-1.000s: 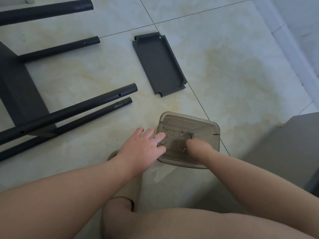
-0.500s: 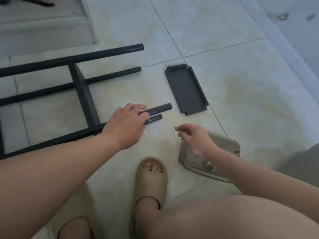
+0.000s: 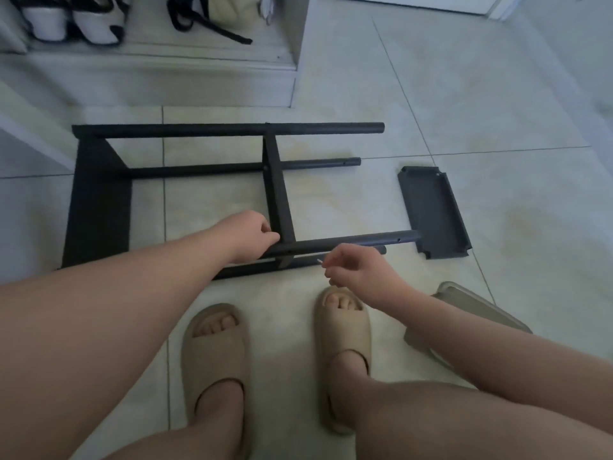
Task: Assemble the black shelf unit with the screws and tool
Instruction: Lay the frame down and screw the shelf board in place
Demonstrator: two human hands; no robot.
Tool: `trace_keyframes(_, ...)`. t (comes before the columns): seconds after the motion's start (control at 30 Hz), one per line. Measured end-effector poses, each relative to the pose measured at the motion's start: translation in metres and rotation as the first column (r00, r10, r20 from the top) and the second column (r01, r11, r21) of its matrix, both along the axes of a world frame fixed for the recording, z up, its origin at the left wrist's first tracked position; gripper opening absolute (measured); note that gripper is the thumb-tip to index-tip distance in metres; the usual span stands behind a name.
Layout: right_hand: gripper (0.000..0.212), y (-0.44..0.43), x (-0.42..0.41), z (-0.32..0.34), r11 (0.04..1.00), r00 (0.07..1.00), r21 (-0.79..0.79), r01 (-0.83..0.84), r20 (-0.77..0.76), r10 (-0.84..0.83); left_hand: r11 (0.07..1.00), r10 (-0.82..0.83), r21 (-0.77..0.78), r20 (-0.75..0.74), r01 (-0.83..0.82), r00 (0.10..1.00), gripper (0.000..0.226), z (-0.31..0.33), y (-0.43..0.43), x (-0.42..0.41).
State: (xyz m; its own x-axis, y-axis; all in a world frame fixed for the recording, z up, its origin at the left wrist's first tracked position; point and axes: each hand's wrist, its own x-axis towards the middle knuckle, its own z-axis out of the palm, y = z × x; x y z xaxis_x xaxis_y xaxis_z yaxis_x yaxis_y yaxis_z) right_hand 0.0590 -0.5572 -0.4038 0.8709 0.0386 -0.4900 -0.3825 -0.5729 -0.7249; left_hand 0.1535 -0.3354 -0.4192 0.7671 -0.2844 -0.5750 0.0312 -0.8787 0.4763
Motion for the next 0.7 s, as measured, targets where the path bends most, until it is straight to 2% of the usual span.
trace_keyframes(0.17, 0.015, 0.001, 0.004, -0.011, 0.991, 0.999, 0.126, 0.031, -0.024, -0.029, 0.990, 0.101, -0.088, -0.079, -0.108, 0.992, 0.040, -0.025, -0.006, 0.012)
trace_keyframes(0.3, 0.021, 0.010, 0.012, -0.027, 0.976, 0.998, 0.218, 0.022, 0.049, -0.034, 0.969, 0.122, -0.196, -0.148, -0.150, 0.981, 0.046, -0.042, -0.010, 0.015)
trace_keyframes(0.43, 0.018, 0.019, 0.021, -0.041, 0.955, 0.992, 0.297, -0.011, 0.125, -0.028, 0.929, 0.140, -0.304, -0.243, -0.212, 0.960, 0.054, -0.054, -0.002, 0.019)
trace_keyframes(0.5, 0.017, 0.020, 0.023, -0.046, 0.956, 0.985, 0.287, -0.052, 0.172, 0.002, 0.921, 0.153, -0.311, -0.261, -0.233, 0.953, 0.058, -0.060, -0.001, 0.021)
trace_keyframes(0.57, 0.018, 0.018, 0.025, -0.049, 0.963, 0.980, 0.260, -0.070, 0.200, 0.018, 0.918, 0.136, -0.321, -0.294, -0.231, 0.946, 0.052, -0.066, -0.005, 0.022)
trace_keyframes(0.7, 0.017, 0.013, 0.021, -0.055, 0.969, 0.976, 0.236, -0.078, 0.217, 0.026, 0.926, 0.152, -0.301, -0.252, -0.226, 0.956, 0.044, -0.076, -0.010, 0.020)
